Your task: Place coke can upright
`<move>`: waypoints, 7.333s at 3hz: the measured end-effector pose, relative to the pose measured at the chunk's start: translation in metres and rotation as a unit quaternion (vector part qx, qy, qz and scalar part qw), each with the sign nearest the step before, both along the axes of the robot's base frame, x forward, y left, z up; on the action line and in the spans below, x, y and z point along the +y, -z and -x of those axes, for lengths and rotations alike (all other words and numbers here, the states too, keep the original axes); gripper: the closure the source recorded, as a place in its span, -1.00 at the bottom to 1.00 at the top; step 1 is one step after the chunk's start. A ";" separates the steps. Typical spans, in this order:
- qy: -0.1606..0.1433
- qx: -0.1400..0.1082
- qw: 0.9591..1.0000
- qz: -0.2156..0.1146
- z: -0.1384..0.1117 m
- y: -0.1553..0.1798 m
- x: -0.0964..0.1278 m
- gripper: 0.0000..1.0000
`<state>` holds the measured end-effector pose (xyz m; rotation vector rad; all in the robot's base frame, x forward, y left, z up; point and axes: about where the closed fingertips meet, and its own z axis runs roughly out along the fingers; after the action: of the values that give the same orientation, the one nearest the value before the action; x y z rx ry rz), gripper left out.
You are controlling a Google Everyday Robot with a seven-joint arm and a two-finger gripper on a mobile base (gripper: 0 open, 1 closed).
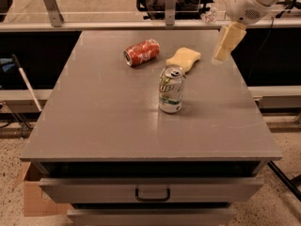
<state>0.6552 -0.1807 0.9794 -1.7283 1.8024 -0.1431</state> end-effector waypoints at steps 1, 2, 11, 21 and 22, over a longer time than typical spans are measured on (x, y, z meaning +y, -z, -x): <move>-0.011 -0.002 1.000 -0.005 -0.002 0.001 0.004 -1.00; -0.056 -0.019 0.998 -0.015 -0.014 0.001 0.019 -1.00; -0.269 -0.053 0.960 0.060 -0.108 0.077 0.207 -1.00; -0.125 0.176 0.855 -0.471 -0.054 -0.049 0.195 1.00; -0.121 0.185 0.832 -0.509 -0.051 -0.040 0.195 1.00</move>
Offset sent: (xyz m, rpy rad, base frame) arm 0.0267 0.0320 0.0057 0.0555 -0.0861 0.2187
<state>0.7064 0.0142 1.0199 -1.1696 1.4065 1.1308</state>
